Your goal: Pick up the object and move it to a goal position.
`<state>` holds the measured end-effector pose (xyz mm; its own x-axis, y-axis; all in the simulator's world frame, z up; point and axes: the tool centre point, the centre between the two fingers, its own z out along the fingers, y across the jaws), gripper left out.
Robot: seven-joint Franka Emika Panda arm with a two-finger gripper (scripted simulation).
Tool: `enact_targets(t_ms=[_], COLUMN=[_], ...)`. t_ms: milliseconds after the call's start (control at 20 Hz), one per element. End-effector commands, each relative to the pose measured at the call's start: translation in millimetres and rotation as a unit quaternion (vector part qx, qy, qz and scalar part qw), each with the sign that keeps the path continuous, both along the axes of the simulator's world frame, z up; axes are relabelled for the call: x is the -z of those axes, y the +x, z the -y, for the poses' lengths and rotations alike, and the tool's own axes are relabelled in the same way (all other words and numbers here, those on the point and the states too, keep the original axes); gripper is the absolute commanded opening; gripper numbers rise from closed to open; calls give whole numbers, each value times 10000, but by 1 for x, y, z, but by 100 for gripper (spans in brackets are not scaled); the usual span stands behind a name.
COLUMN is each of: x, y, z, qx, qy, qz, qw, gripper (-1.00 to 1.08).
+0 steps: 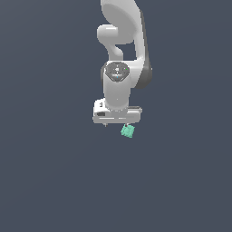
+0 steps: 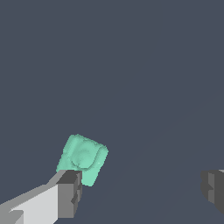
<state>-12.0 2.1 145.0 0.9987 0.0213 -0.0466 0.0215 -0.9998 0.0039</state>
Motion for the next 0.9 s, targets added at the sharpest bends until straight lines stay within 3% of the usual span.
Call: enact_targets(t_ms=[0, 850], x=[0, 12], y=[0, 1], z=[0, 11], qx=[0, 100], qy=[0, -6], qz=[0, 20], qw=[10000, 9999], gripper=[100, 100])
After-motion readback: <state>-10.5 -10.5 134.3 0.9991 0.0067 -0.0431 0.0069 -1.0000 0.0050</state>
